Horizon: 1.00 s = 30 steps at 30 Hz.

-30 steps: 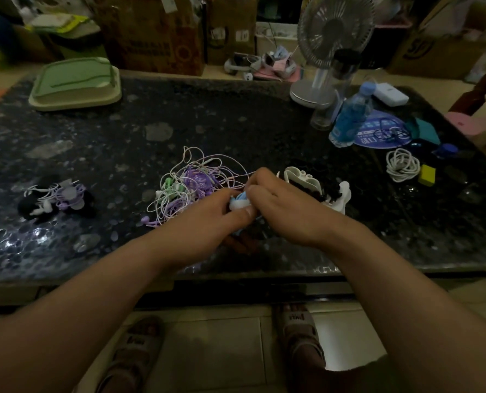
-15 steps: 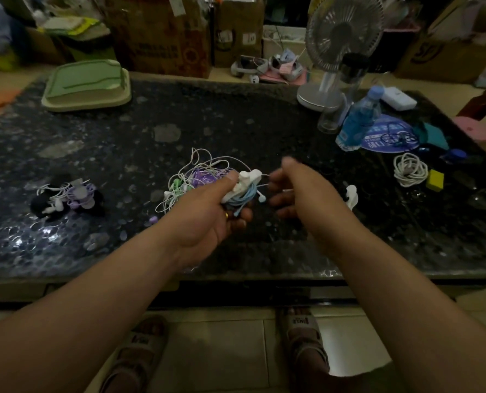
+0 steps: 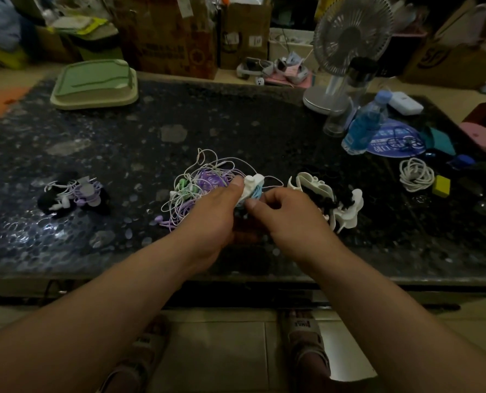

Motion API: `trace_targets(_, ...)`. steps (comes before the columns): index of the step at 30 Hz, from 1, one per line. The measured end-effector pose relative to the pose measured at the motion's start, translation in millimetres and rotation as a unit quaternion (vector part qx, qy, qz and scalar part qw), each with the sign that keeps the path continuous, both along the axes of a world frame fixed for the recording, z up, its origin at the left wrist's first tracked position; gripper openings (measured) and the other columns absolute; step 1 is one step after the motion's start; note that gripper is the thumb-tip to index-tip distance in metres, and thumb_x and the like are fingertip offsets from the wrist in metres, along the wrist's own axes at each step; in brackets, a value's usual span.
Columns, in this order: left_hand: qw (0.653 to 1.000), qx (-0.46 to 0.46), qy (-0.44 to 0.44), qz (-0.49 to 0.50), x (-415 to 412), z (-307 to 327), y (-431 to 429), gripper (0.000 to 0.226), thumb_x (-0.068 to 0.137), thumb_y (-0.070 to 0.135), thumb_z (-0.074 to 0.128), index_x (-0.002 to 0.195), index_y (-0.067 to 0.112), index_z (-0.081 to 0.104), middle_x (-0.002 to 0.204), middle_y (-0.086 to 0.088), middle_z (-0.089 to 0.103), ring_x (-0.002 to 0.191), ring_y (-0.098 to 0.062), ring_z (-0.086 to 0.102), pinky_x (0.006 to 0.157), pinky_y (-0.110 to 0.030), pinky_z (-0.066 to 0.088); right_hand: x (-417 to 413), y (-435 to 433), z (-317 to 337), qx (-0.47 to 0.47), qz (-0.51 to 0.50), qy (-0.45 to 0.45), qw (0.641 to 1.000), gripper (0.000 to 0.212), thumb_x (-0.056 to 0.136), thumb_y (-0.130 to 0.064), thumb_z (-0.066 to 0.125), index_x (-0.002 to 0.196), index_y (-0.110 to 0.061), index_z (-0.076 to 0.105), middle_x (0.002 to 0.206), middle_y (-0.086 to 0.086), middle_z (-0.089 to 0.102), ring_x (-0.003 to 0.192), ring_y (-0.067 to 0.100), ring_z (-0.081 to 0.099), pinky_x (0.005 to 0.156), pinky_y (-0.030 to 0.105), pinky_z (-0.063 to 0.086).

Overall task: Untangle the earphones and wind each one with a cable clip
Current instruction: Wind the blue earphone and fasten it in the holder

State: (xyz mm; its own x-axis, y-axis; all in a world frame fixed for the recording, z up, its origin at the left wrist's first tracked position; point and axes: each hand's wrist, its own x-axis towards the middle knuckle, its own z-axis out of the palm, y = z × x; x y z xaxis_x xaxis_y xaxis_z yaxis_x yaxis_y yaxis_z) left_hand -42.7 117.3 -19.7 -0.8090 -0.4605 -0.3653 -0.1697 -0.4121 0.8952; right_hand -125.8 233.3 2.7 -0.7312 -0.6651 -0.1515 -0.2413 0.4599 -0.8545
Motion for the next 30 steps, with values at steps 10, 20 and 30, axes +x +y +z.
trace_targets(10,0.993,-0.11,-0.042,0.023,0,-6,-5,0.039,0.106,0.052,0.048,0.121,0.018,0.062,0.117,-0.01,0.072,0.099,-0.026,0.073,0.083,-0.049,0.061,-8,2,4,0.047,0.045,0.006,0.998,0.004,0.09,-0.021,0.068,0.092,-0.018,0.066,0.082,0.003,0.073,0.078,0.022,0.072,0.076,0.05,0.063)
trace_targets(20,0.883,-0.448,-0.092,-0.102,11,-6,-11,0.02,0.109,0.042,0.048,0.112,0.022,0.047,0.089,0.001,0.059,0.068,-0.007,0.05,0.054,-0.022,0.035,-12,10,11,0.064,0.113,0.231,0.964,0.012,0.097,-0.026,0.068,0.094,-0.031,0.058,0.084,-0.01,0.065,0.074,0.005,0.062,0.066,0.031,0.056)
trace_targets(30,0.853,-0.442,-0.098,-0.26,15,4,-20,0.013,0.105,0.048,0.051,0.102,0.037,0.045,0.086,0.001,0.058,0.069,-0.011,0.052,0.058,-0.031,0.044,-40,23,21,0.021,0.194,0.143,0.97,0.011,0.093,-0.018,0.076,0.098,-0.027,0.073,0.09,-0.013,0.073,0.086,0.0,0.069,0.075,0.015,0.055)
